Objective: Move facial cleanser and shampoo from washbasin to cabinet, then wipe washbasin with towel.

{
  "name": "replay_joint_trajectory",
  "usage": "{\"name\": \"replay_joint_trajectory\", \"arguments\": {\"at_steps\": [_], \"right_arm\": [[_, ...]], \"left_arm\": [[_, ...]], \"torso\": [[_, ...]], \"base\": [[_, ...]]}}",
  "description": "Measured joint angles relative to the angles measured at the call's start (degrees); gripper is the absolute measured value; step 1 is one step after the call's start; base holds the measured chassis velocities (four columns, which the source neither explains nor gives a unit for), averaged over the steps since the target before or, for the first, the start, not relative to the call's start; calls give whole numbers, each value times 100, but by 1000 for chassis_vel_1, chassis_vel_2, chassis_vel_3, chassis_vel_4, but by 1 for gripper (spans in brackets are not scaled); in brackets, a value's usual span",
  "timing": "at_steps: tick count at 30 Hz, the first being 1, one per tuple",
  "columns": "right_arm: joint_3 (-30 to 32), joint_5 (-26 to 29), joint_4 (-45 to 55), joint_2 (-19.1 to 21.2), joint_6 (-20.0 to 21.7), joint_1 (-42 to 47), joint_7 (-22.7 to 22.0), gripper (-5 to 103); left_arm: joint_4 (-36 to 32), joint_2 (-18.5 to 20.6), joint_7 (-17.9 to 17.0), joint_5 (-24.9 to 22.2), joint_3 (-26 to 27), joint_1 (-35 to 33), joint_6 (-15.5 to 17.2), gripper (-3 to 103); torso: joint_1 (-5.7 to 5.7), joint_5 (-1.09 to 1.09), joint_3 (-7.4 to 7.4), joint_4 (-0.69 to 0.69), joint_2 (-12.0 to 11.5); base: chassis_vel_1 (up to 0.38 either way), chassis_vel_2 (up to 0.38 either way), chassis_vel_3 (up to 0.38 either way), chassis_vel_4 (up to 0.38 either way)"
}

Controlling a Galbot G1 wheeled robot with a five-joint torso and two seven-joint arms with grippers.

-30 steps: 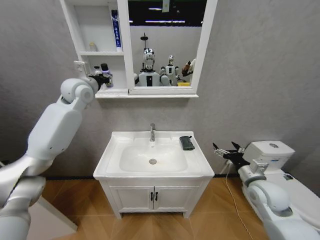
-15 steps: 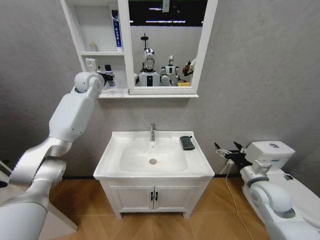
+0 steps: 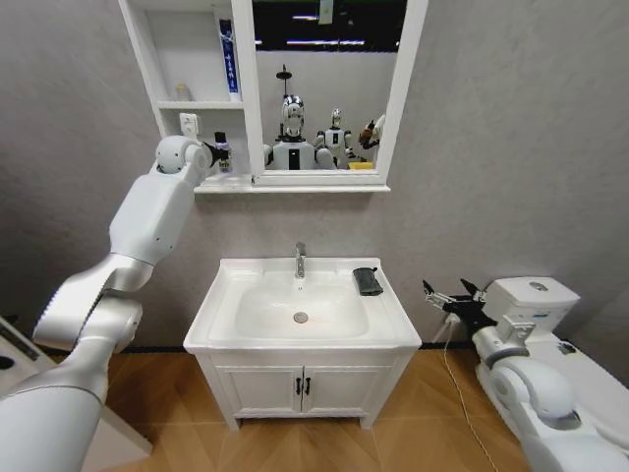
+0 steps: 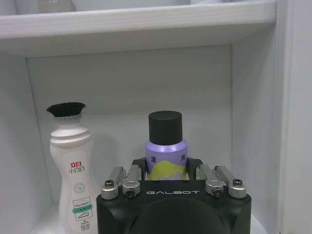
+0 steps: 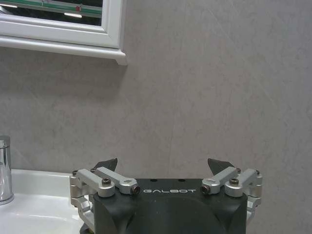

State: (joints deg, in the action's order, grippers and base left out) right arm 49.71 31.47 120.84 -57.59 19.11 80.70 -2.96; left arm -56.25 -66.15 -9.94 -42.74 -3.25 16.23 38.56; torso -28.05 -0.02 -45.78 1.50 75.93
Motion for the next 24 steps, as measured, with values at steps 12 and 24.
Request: {"name": "replay_joint_trajectory", "arguments": {"at_steps": [12,24], "right_arm": [[45,27,-54,35,-44,8,15,100],[20,28,-72,48,-57,1,25,100]], "left_arm": [[373,-184,257,481,109,31,-144,43],[391,-186,301,647,138,12,-224,76]], "torso": [[0,1,0,0,0],[0,0,0,0,0]], "base": [[0,0,0,0],[0,0,0,0]]}}
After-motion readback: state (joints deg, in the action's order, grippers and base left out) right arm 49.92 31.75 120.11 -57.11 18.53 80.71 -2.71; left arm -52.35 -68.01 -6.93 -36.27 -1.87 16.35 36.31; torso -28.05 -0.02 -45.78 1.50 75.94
